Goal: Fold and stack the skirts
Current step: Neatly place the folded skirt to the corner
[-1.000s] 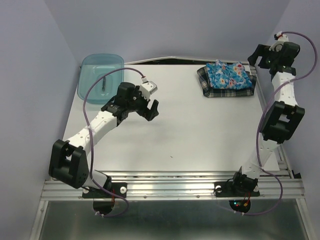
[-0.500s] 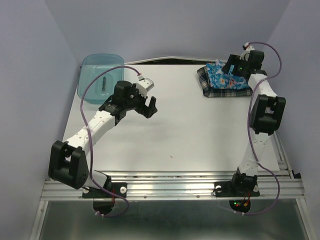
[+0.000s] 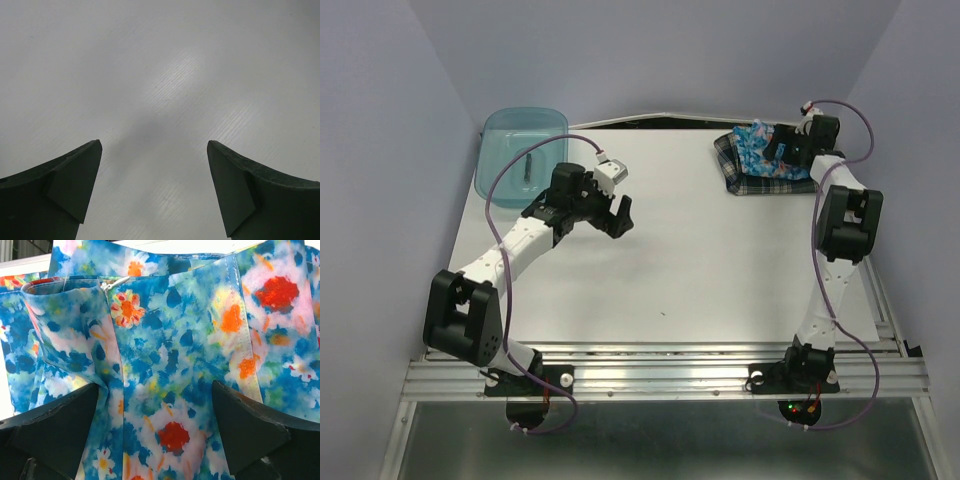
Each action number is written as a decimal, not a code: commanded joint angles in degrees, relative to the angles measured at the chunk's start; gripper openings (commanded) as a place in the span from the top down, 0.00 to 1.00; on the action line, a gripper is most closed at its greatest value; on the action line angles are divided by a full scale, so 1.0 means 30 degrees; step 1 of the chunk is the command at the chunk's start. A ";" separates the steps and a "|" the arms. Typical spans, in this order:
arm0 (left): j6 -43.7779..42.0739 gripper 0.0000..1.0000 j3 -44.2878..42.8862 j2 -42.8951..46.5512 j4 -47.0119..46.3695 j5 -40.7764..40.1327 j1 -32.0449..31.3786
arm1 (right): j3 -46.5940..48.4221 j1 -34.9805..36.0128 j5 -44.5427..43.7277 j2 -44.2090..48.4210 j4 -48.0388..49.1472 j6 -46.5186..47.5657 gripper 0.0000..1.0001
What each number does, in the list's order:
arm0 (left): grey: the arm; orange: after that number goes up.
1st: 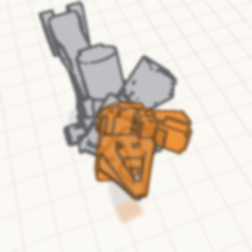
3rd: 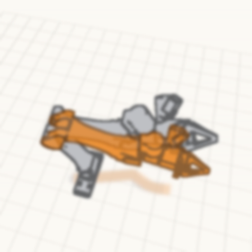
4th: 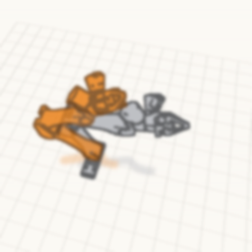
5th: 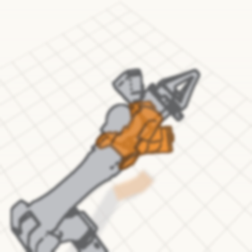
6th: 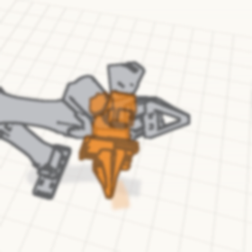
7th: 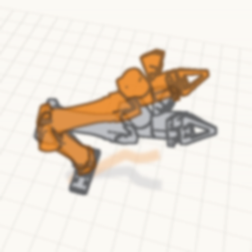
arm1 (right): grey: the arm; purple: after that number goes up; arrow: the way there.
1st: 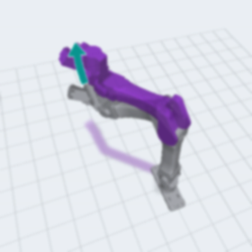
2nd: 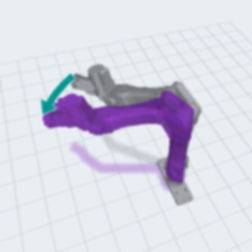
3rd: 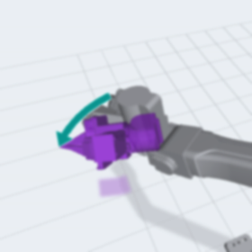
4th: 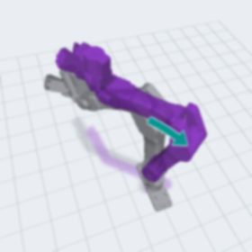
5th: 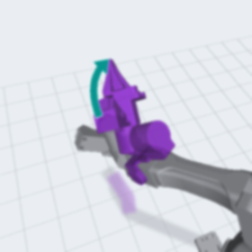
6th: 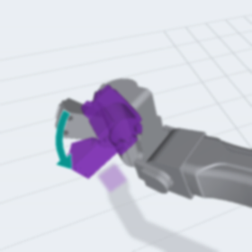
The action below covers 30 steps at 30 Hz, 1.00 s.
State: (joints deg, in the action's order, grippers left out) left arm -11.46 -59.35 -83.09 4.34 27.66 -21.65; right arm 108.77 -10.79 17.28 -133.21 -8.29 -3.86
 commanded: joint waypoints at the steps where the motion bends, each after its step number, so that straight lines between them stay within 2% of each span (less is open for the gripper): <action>1: -0.0075 0.01 -0.0753 0.0157 -0.0216 0.0594 0.0097 | -0.0485 -0.0037 0.0537 0.1187 0.1270 0.0144 0.00; 7: -0.0075 0.01 -0.0987 0.0684 -0.0011 0.0536 0.0127 | -0.0282 0.0138 0.1798 0.3004 0.2237 -0.0501 0.00; 15: 0.0217 0.01 -0.1133 0.2030 0.0107 -0.0020 0.0243 | 0.0159 0.0138 0.3815 0.5024 0.1917 -0.0765 0.00; 19: 0.0804 0.01 -0.1601 0.2267 0.0135 -0.0929 0.0507 | 0.0334 0.0312 0.4494 0.6489 -0.0042 0.0112 0.00; 22: 0.0628 0.01 -0.2567 0.1887 0.0983 -0.0898 0.0566 | 0.0189 0.0314 0.5488 0.7807 -0.3027 0.1049 0.00; 23: 0.0483 0.01 -0.3178 0.1567 0.1594 -0.1219 0.0682 | -0.0276 0.0314 0.5694 0.8594 -0.4805 0.1313 0.00; 25: 0.0335 0.01 -0.3535 0.1534 0.1980 -0.1018 0.1062 | -0.1591 0.0314 0.6571 0.9738 -0.6106 0.1899 0.00; 30: 0.0220 0.01 -0.2717 0.2294 0.1892 -0.1630 0.1767 | -0.8932 0.0927 0.7044 1.3869 -0.8044 0.4003 0.00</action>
State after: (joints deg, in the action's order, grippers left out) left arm -10.02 -67.64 -78.67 8.82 24.60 -17.61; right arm 93.84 -9.69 35.20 -98.19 -23.18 1.89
